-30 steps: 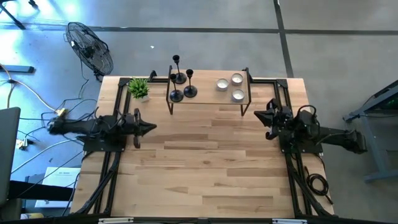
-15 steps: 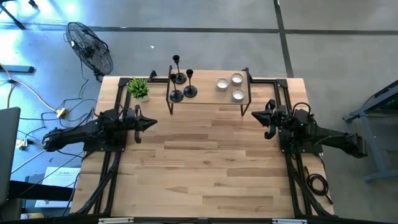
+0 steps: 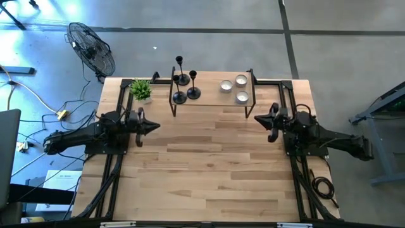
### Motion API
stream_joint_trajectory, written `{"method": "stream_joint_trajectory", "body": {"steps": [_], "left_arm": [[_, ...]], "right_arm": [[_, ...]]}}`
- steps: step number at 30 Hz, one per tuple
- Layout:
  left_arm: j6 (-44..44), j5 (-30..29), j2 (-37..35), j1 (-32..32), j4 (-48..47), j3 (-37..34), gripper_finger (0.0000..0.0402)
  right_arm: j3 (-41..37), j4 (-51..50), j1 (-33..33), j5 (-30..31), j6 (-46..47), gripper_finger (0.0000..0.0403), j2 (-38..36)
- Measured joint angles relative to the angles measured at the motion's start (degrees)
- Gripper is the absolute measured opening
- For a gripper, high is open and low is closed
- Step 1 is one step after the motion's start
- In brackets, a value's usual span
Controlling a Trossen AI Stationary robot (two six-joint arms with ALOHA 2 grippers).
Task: Pick & Place candle stick holders
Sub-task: Return to Home Position
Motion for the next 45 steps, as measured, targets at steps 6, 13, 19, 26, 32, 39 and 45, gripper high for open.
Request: {"method": "stream_joint_trajectory", "body": {"steps": [6, 13, 19, 26, 32, 39, 45], "left_arm": [[-0.02, -2.49, 0.00, 0.00, -0.21, 0.00, 0.0000], [-1.14, -4.72, 0.00, 0.00, -0.29, 0.00, 0.0000], [-3.45, -5.60, 0.01, 0.00, -0.44, 0.00, 0.0000], [-3.45, -5.62, 0.00, -0.02, -0.44, 0.00, 0.0000], [-3.45, -5.65, 0.00, -0.02, -0.42, 0.00, 0.0000], [-3.45, -5.66, 0.01, -0.02, -0.43, 0.00, 0.0001], [-3.45, -5.68, 0.02, -0.02, -0.42, 0.00, 0.0001]], "right_arm": [[0.00, -2.44, 0.00, -0.97, 0.62, 0.0000, 0.00], [0.00, -4.65, 0.00, -1.21, 0.47, 0.0001, -0.02], [0.00, -7.66, 0.00, -1.21, 0.45, 0.0001, 0.00], [-0.02, -8.25, 0.00, -1.23, 0.45, 0.0002, -0.02], [-0.02, -8.27, 0.00, -1.23, 0.45, 0.0003, -0.02], [-0.02, -8.27, 0.00, -1.25, 0.45, 0.0004, -0.02], [-0.02, -8.27, 0.00, -1.25, 0.45, 0.0007, -0.01]]}}
